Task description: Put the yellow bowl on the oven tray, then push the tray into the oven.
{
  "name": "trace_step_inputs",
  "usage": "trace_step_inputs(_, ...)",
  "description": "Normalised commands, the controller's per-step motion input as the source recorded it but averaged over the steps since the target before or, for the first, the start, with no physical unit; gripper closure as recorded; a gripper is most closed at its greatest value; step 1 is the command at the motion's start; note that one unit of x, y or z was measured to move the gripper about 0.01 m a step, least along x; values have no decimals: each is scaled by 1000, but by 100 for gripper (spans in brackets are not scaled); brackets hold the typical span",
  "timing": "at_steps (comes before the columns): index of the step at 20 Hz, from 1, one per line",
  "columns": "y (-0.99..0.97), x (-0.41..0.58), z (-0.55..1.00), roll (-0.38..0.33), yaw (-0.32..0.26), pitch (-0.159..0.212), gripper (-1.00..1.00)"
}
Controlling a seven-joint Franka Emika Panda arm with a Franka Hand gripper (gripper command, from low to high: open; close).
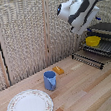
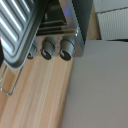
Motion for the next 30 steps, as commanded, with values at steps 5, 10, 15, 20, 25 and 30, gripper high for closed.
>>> trace_step_inputs(5,312,326,-380,-320,118,66,-100)
trace_step_inputs(10,262,587,-682,-278,171,0,-100)
trace_step_inputs(15,140,450,-505,-269,159,13,-100)
trace_step_inputs(20,-341,54,62,-191,51,205,-100)
trace_step_inputs(25,-641,-21,258,-17,1,289,-100)
trace_step_inputs(30,-569,57,195,95,-4,246,-100)
